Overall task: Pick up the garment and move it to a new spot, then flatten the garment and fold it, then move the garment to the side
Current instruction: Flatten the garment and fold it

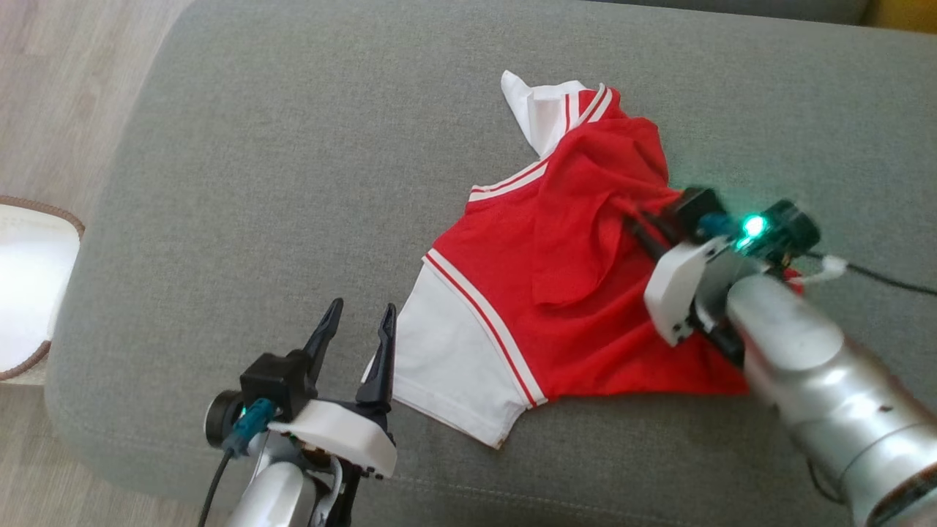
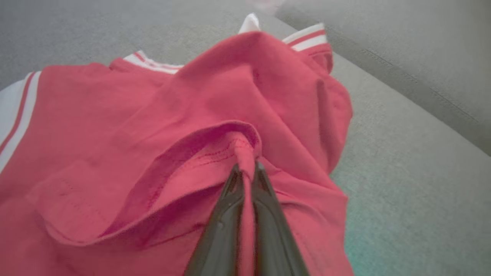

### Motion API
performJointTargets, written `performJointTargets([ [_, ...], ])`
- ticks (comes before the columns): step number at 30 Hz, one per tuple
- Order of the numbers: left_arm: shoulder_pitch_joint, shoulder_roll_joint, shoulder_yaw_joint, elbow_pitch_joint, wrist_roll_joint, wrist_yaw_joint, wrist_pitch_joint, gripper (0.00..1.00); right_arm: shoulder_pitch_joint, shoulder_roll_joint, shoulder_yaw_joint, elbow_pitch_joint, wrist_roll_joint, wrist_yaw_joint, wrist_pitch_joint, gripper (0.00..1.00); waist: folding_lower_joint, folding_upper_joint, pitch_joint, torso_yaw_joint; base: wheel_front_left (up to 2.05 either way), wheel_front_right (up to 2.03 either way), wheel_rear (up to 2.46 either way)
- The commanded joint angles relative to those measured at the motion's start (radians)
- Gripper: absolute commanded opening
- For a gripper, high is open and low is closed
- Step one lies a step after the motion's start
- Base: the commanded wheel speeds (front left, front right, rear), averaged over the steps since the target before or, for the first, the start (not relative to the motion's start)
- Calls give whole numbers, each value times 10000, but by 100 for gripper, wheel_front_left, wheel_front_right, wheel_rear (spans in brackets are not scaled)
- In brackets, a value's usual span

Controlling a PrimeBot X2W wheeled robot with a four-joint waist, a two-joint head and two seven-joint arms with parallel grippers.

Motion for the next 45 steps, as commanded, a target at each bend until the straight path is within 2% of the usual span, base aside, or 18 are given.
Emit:
performJointTargets([
  [1,-390,28,280,-299,-44,15,-61,100,-486,-130,-45,-182,157,19,-252,0,0,0,5,-11,0,0,0],
  [7,-345,28,284,-218,-53,-27,-61,100,-1209,-425,-1563,363,861,19,-1318,0,0,0,-50,-167,0,0,0],
  [11,-332,28,266,-143,-81,-11,-61,100,-1546,-583,-3243,1174,1257,19,-1664,0,0,0,-76,-338,0,0,0],
  [15,-430,28,211,-21,-83,-29,-61,100,-1737,-1229,-5066,2173,1082,19,-1749,0,0,0,-70,-497,0,0,0],
  [16,-460,28,204,4,-76,-24,-61,100,-1684,-1408,-5573,2265,1012,19,-1752,37,0,0,-68,-534,0,0,0],
  [17,-491,28,197,20,-75,-23,-61,100,-1597,-1576,-6029,2308,863,19,-1754,94,0,0,-64,-572,0,0,0],
  [18,-515,28,193,25,-61,-20,-61,100,-1486,-1698,-6452,2331,670,19,-1755,100,0,0,-59,-624,0,0,0],
  [23,-600,28,151,48,-68,-15,-61,100,-809,-1439,-7981,1725,-468,19,-1757,100,0,0,-55,-955,0,0,0],
  [28,-860,28,31,89,-249,-10,-61,100,466,-377,-9210,69,-1250,19,-1758,100,0,0,-94,-1494,0,0,0],
  [30,-957,28,-23,95,-313,-15,-61,100,732,-121,-9383,-309,-1342,19,-1758,100,0,0,-63,-1623,0,0,0],
  [34,-1595,28,-318,404,-488,1,-61,100,1825,796,-9390,-1631,-1670,19,-1758,100,0,0,160,-2166,0,0,0],
  [37,-2235,28,-416,918,-633,133,-61,100,2396,1197,-9137,-2309,-1590,19,-1759,100,0,0,394,-2625,0,0,0],
  [45,-3795,28,-396,2722,-532,350,-61,100,2955,1492,-8654,-3441,-1259,19,-1759,100,0,0,940,-3506,0,0,0],
])
